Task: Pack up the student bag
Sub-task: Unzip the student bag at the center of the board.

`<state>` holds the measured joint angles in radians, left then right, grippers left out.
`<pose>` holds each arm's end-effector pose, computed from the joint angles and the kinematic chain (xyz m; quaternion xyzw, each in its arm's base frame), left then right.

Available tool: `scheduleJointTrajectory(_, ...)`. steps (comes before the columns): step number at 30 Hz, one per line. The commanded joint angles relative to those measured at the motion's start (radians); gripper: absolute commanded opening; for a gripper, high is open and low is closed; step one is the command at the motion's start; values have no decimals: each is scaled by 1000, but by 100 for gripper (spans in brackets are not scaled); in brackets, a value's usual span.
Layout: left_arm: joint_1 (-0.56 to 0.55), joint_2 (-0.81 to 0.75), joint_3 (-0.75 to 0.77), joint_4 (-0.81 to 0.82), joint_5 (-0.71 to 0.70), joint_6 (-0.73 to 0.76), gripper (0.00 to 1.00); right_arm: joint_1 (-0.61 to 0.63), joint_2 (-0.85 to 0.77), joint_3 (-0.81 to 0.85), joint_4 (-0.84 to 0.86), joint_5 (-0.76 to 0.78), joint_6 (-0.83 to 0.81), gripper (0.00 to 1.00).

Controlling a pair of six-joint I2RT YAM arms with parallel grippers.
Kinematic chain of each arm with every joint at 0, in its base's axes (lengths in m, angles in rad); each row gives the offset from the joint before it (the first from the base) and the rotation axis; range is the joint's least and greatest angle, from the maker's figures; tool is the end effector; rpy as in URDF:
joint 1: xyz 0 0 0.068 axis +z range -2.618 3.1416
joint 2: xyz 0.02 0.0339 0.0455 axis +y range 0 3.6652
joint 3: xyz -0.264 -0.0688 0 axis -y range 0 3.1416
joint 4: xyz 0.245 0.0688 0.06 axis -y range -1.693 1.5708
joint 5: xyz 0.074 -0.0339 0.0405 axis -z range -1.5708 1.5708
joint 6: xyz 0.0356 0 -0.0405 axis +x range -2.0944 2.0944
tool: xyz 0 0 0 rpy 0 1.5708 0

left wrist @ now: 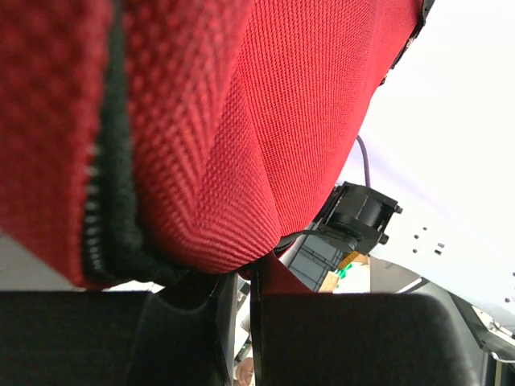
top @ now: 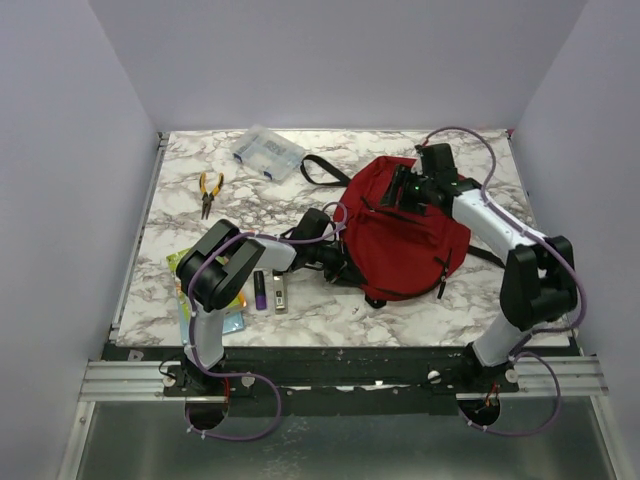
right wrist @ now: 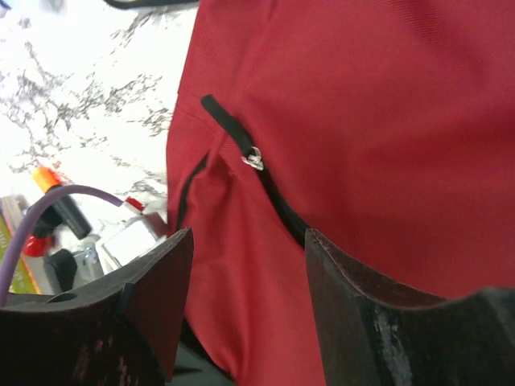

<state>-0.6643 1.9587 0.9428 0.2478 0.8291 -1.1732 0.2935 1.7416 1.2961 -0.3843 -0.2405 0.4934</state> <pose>0.2755 -0.2491 0.1131 0.0598 -0.8550 0.5092 0.0777 0.3662 0.1195 0.2421 0.0491 0.9251 0.2411 0.2891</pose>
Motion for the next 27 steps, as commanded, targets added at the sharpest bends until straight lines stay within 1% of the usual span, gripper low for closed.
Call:
scheduleJointTrajectory(1, -8, -12, 17, -12, 42, 17, 0, -38, -124, -143, 55, 184, -70, 62)
scheduleJointTrajectory(5, -5, -13, 20, -16, 44, 21, 0, -44, -177, -245, 81, 234, -55, 57)
scheduleJointTrajectory(9, -1, -10, 20, -16, 47, 18, 0, -44, -250, -421, 225, 206, -28, 57)
scheduleJointTrajectory(12, 3, -13, 22, -16, 49, 20, 0, -44, -255, -528, 340, 199, -18, 56)
scheduleJointTrajectory(16, 12, -17, 22, -18, 45, 25, 0, -44, -241, -563, 356, 149, 25, 56)
scheduleJointTrajectory(22, 29, -18, 35, -49, 35, 53, 0, -42, -352, -678, 431, -29, 133, 57)
scheduleJointTrajectory(24, 35, -19, 45, -64, 34, 65, 0, -42, -380, -697, 444, -61, 146, 58)
scheduleJointTrajectory(27, 40, -25, 52, -84, 31, 81, 0, -42, -378, -688, 428, -81, 149, 59)
